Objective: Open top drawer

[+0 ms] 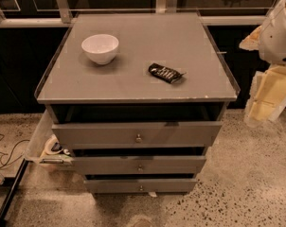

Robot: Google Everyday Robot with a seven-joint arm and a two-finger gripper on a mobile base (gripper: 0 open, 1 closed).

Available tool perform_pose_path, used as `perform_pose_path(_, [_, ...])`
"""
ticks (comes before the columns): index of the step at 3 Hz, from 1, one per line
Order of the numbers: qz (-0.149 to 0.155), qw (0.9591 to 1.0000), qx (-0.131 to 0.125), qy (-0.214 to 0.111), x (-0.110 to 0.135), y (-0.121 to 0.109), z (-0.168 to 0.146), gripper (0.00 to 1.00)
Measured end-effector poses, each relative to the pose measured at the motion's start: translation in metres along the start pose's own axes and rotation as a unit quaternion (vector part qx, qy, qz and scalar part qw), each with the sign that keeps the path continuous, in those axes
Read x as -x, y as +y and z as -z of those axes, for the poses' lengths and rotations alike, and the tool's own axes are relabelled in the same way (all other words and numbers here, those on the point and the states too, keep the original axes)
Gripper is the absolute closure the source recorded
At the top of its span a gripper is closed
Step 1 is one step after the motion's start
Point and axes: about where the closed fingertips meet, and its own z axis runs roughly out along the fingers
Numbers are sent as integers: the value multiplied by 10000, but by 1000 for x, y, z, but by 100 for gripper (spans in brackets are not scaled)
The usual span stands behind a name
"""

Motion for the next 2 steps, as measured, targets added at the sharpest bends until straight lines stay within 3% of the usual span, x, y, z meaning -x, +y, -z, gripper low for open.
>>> perform_pose_path(2, [72,9999,-8,-77,0,4,-8,0])
